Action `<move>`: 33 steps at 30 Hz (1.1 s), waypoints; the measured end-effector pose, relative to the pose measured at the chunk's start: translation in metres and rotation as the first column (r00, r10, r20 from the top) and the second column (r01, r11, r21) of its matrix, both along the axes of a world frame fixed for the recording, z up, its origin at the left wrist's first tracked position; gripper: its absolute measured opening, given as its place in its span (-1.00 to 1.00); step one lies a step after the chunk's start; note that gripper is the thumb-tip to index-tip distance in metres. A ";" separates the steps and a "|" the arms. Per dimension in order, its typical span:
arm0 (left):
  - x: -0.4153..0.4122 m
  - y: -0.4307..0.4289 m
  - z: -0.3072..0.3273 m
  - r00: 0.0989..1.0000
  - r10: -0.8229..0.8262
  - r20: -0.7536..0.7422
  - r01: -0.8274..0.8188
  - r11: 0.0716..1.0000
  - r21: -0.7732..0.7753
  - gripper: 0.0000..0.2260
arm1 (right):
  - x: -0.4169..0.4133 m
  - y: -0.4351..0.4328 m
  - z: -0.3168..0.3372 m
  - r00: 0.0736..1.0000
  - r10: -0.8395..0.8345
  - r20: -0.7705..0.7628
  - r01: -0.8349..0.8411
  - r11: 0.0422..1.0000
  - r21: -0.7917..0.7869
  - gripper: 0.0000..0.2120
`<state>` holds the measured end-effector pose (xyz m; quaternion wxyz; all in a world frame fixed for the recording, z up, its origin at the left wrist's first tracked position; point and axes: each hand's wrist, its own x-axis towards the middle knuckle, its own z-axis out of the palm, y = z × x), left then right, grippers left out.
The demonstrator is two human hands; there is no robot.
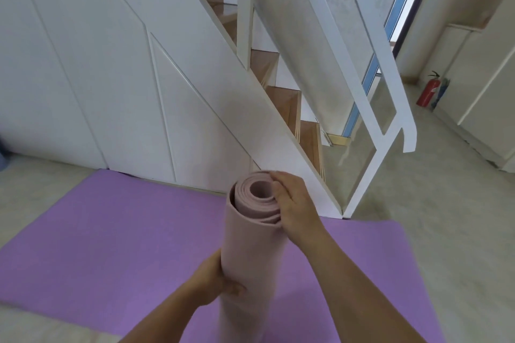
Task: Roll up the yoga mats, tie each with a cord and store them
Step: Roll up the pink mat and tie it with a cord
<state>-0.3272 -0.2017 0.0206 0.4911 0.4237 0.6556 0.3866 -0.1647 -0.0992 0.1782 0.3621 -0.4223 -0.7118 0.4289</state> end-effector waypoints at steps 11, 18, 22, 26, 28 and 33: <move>-0.001 0.016 0.087 0.980 0.175 0.092 -0.193 0.948 0.254 -0.39 | 0.009 0.011 0.014 0.944 0.049 0.327 -0.056 0.998 0.012 -0.82; -0.023 0.005 0.107 0.985 0.057 0.160 -0.086 0.979 0.183 -0.55 | 0.029 0.001 0.039 0.790 0.324 0.521 -0.335 0.939 -0.077 -0.73; -0.030 0.005 0.108 0.992 -0.004 0.127 -0.015 0.990 0.142 -0.56 | 0.034 -0.003 0.045 0.733 0.371 0.570 -0.377 0.919 -0.113 -0.54; -0.037 0.007 0.109 0.995 -0.042 0.094 0.028 0.989 0.143 -0.68 | 0.031 -0.009 0.055 0.512 0.142 0.847 -0.468 0.873 0.136 -0.62; -0.044 0.007 0.110 0.997 -0.046 0.070 0.037 0.992 0.122 -0.70 | 0.035 -0.008 0.059 0.439 0.091 0.894 -0.502 0.850 0.160 -0.60; -0.063 0.005 0.113 0.996 -0.070 0.058 0.065 0.994 0.087 -0.76 | 0.040 -0.008 0.062 0.438 0.137 0.888 -0.545 0.827 0.141 -0.70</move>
